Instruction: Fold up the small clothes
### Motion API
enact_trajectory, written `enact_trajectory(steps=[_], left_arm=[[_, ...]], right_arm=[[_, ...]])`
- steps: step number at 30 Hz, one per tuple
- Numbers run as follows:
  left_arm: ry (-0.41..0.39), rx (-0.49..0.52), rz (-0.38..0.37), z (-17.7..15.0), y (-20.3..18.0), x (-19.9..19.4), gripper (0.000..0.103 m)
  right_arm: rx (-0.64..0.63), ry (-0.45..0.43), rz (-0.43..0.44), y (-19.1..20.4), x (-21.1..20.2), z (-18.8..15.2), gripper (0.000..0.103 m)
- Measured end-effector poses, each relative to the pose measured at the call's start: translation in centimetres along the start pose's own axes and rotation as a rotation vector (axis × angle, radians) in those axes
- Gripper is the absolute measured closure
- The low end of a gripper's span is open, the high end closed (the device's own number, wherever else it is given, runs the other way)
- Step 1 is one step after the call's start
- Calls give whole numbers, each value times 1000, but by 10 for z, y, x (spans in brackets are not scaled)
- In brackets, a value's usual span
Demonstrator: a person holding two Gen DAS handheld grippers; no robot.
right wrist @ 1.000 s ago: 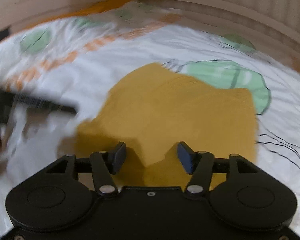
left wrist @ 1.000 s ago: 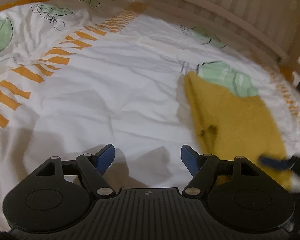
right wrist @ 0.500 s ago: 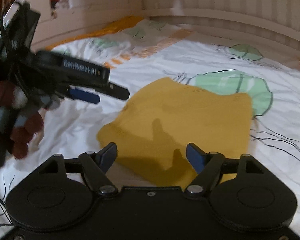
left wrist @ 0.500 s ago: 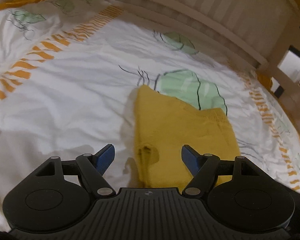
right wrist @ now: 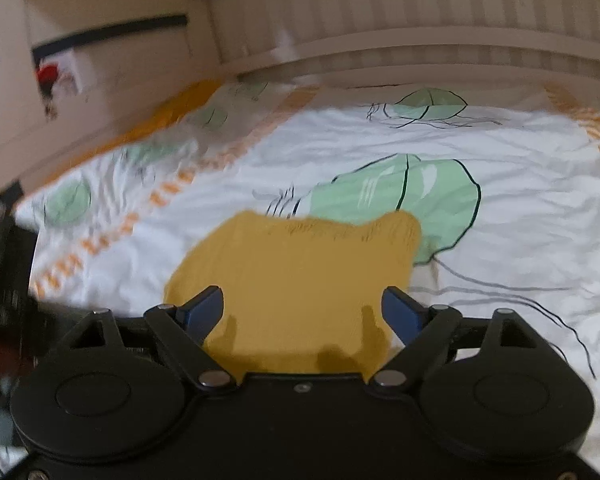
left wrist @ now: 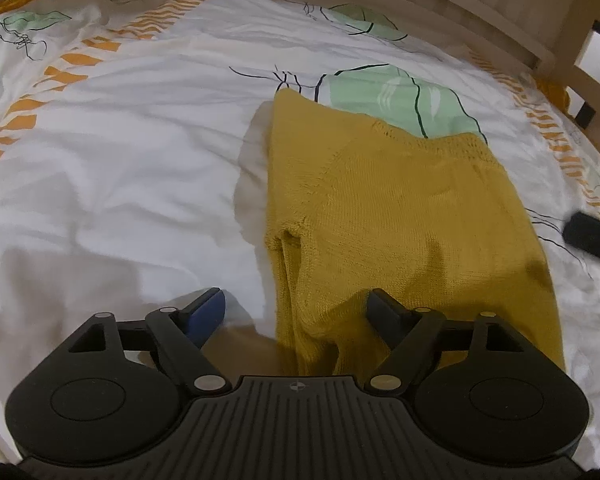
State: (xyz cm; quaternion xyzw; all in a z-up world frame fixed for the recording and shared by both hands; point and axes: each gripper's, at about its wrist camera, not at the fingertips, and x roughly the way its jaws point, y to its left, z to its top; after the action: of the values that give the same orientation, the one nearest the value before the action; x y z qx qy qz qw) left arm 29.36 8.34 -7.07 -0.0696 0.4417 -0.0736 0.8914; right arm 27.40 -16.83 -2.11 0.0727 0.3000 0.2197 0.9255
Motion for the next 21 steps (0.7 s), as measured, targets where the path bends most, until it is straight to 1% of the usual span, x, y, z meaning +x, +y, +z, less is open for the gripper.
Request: enact_trajectory(steps=[4, 8, 12, 15, 16, 18, 21], left_arm=[[-6, 5, 1, 1, -2, 1, 23], [-16, 12, 2, -1, -3, 2, 22], [-21, 16, 0, -2, -4, 2, 21], [-23, 18, -4, -3, -3, 2, 20], [-25, 18, -7, -3, -3, 2, 20], [-25, 23, -16, -4, -2, 1, 19], [-5, 34, -56, -2, 4, -2, 19]], right_arm=[[32, 8, 37, -10, 22, 11, 12], [45, 42, 40, -17, 46, 14, 12], [56, 92, -38, -29, 71, 13, 12], [75, 166, -137, -43, 87, 7, 11], [107, 176, -143, -51, 90, 4, 10], [179, 147, -115, -63, 85, -1, 9], [243, 131, -89, -71, 70, -4, 8]])
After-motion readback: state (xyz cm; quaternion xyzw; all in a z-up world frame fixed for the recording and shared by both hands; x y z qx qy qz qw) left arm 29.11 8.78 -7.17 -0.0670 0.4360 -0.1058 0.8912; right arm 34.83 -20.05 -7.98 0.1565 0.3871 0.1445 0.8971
